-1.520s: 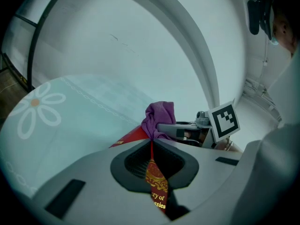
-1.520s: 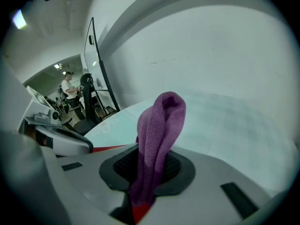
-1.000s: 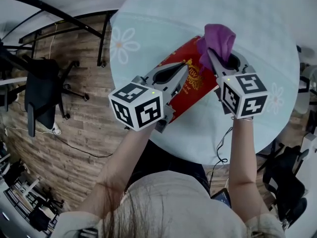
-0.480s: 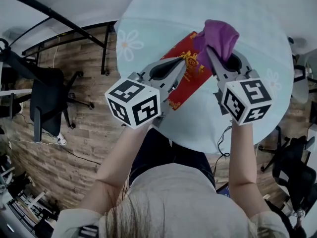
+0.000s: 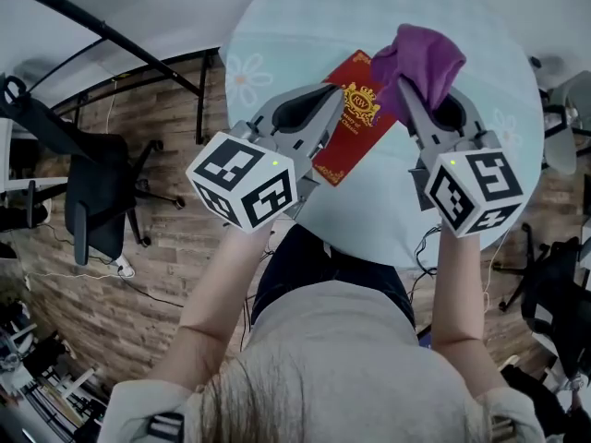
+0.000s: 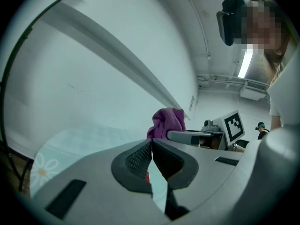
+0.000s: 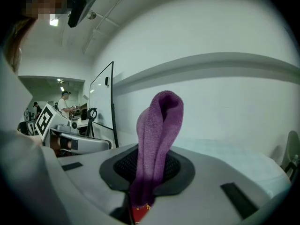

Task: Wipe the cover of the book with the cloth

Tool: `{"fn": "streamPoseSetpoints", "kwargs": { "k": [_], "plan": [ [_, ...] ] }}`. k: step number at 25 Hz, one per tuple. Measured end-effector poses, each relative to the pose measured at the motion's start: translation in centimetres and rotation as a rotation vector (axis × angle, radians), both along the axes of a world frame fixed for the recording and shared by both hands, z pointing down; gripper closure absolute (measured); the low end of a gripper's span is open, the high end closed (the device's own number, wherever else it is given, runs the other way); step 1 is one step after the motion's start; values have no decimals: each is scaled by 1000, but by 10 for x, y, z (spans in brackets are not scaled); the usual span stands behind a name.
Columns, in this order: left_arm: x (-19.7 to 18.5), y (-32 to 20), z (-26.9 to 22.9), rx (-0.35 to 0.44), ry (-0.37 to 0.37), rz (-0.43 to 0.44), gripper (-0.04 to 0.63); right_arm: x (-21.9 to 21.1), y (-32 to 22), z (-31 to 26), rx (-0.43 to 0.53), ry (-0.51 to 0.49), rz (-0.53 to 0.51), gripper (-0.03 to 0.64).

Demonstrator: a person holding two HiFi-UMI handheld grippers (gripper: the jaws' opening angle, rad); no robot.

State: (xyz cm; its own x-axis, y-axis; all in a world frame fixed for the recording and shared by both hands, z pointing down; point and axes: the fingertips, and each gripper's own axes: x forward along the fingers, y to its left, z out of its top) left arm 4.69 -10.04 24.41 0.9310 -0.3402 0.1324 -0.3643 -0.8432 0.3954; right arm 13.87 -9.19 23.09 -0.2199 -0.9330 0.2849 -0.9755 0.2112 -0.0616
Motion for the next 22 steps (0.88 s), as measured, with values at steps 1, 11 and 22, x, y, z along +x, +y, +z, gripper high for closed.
{"fn": "streamPoseSetpoints", "kwargs": {
  "k": [1,11,22],
  "plan": [
    [0,1,-4,14,6,1,571,1,3,-4,10,0,6,538],
    [-12,7,-24,60,-1,-26,571,-9,23,-23,89,0,10,538],
    [-15,33,-15,43,8,25,571,-31,55,-16,84,35,-47,538]
  ]
}}
